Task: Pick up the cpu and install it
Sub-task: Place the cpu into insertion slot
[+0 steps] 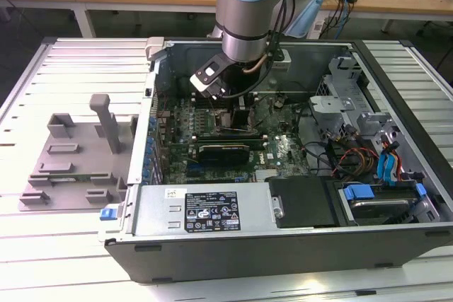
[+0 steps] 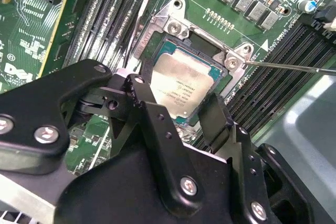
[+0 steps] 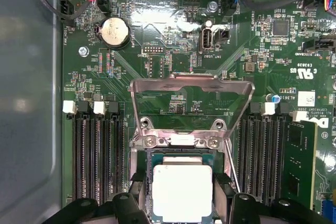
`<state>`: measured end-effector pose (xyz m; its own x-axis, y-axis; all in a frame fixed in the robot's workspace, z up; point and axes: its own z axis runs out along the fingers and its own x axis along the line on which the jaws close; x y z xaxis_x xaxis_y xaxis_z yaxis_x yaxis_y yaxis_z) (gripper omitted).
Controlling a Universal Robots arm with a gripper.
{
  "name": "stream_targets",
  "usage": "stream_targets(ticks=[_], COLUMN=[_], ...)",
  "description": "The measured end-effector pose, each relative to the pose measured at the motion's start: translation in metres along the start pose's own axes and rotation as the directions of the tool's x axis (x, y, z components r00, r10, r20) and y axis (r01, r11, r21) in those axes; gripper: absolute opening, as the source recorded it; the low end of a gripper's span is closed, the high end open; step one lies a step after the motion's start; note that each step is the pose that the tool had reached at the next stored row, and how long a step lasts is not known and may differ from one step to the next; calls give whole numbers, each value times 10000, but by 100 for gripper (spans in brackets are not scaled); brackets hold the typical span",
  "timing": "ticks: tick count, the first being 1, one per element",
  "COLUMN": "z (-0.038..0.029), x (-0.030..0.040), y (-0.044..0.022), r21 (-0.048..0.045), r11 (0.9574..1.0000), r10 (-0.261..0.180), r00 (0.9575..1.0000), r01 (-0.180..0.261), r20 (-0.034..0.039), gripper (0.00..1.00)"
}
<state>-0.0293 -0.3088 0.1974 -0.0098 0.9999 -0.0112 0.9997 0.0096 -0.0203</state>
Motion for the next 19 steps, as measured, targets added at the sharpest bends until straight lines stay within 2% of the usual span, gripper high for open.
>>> stream_targets(ticks=[9,11,13,15,16,17,18,19], z=[-2,-23,-80,-109,-148,-163,-181,-229], x=[5,4,5,6,5,5,5,5], y=[-9,-10,-11,-12,-13,-13,-14,-15], r21=[2,1,0,-1,-1,-3,-5,-7], r11=[9999,9999,9999,9999,9999,9999,9999,9999], r10=[131,131,131,130,131,131,131,130], r00=[9999,9999,9999,9999,9999,9999,9999,9999], r01=[-131,-131,-131,-130,-131,-131,-131,-130], r20=[-3,-3,-4,-3,-3,-3,-4,-4], gripper=[62,62,62,61,54,42,35,29])
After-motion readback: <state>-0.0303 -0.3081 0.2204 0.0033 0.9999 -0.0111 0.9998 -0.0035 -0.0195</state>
